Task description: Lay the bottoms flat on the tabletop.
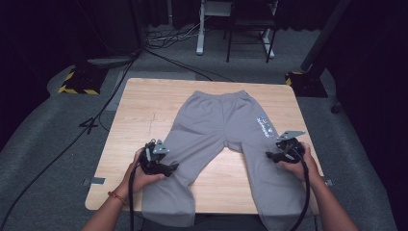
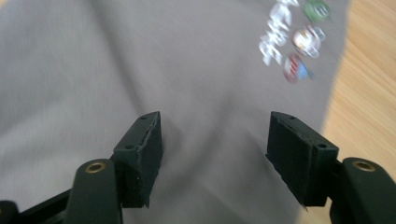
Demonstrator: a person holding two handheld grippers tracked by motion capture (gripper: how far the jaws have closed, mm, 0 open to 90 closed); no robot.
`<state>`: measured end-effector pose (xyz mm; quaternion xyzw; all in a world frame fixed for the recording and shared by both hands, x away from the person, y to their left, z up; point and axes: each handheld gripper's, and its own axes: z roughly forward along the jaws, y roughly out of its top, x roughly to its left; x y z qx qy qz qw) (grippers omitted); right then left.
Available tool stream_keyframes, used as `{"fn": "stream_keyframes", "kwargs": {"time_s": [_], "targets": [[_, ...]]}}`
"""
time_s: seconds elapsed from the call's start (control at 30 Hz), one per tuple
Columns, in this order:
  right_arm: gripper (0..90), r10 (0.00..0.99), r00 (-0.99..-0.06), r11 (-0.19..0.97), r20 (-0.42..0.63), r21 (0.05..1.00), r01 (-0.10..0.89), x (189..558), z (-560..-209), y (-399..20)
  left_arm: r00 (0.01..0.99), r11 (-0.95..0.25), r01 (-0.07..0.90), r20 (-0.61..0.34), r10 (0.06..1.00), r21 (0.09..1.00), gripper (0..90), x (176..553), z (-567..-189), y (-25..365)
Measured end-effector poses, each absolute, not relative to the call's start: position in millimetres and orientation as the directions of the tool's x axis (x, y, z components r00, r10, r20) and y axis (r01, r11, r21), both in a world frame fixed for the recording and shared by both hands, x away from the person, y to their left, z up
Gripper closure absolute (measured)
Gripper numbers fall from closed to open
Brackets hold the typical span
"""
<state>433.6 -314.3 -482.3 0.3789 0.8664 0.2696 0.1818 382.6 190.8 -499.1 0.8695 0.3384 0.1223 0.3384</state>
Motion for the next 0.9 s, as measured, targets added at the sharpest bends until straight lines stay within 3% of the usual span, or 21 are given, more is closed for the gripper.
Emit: {"fn": "stream_keyframes", "kwargs": {"time_s": [0.1, 0.3, 0.43, 0.63, 0.9], "targets": [[34.2, 0.76, -0.647, 0.542, -0.066, 0.613, 0.574, 421.7, -483.9, -332.8, 0.739, -0.542, 0.51, -0.017, 0.674, 0.668, 20.0, 375.1, -498.7, 202.2], [31.4, 0.764, -0.639, 0.551, -0.088, 0.604, 0.576, 404.6, -481.9, -351.5, 0.726, -0.542, 0.508, 0.006, 0.688, 0.67, 19.9, 365.7, -497.4, 210.4], [28.6, 0.776, -0.629, 0.491, -0.051, 0.674, 0.552, 400.2, -471.5, -351.4, 0.707, -0.515, 0.495, 0.02, 0.707, 0.7, 18.8, 366.2, -489.2, 205.1], [25.8, 0.796, -0.593, 0.476, -0.121, 0.729, 0.492, 393.0, -453.7, -350.4, 0.697, -0.524, 0.469, 0.067, 0.714, 0.711, 18.5, 360.2, -479.6, 209.9], [25.2, 0.866, -0.496, 0.383, -0.068, 0.727, 0.57, 375.3, -476.1, -386.8, 0.644, -0.504, 0.508, 0.08, 0.761, 0.698, 18.3, 343.3, -489.6, 245.2]]}}
